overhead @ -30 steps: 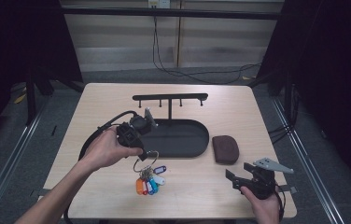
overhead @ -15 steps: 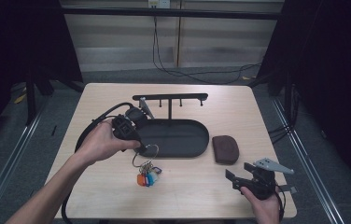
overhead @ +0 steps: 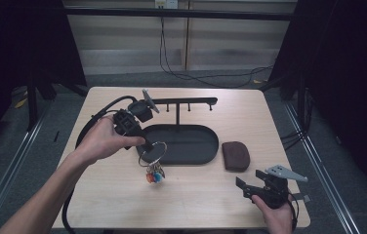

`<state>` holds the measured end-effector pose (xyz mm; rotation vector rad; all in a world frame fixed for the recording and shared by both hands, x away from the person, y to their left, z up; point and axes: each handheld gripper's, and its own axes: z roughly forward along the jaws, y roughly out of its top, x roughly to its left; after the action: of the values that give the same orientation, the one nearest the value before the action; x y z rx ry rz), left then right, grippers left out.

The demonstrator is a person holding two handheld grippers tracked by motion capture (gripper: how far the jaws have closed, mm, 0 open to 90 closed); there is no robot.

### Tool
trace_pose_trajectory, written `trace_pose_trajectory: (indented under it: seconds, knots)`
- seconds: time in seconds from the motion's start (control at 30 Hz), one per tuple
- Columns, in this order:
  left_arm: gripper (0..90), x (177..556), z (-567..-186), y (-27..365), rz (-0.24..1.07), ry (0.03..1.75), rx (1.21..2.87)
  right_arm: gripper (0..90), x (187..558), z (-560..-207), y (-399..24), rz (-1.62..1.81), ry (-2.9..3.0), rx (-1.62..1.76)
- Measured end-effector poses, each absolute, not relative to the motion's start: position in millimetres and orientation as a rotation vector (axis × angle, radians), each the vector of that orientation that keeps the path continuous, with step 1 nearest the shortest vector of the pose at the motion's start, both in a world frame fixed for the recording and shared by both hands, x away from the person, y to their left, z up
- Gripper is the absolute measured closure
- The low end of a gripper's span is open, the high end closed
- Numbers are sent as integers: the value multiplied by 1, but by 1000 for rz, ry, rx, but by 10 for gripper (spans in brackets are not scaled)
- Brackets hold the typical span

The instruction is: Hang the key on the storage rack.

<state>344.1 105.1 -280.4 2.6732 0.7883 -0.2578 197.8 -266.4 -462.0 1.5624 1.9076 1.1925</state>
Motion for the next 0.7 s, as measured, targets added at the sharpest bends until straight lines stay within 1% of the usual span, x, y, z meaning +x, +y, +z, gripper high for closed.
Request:
trace_pose_trajectory:
  seconds: [0.13,0.2,0.53,0.67,0.7]
  knots:
    - [879,347,-275,105,-249,803,2669,160,198,-462,-266,1189,1912,1560]
    - [879,349,-273,104,-211,837,2683,160,198,-462,-266,1188,1913,1560]
    - [878,359,-261,104,-178,815,2703,160,198,-462,-266,1186,1918,1557]
    - [878,364,-256,104,-142,819,2722,160,197,-462,-266,1186,1916,1556]
    - [878,367,-254,103,-115,820,2732,160,197,-462,-266,1188,1916,1558]
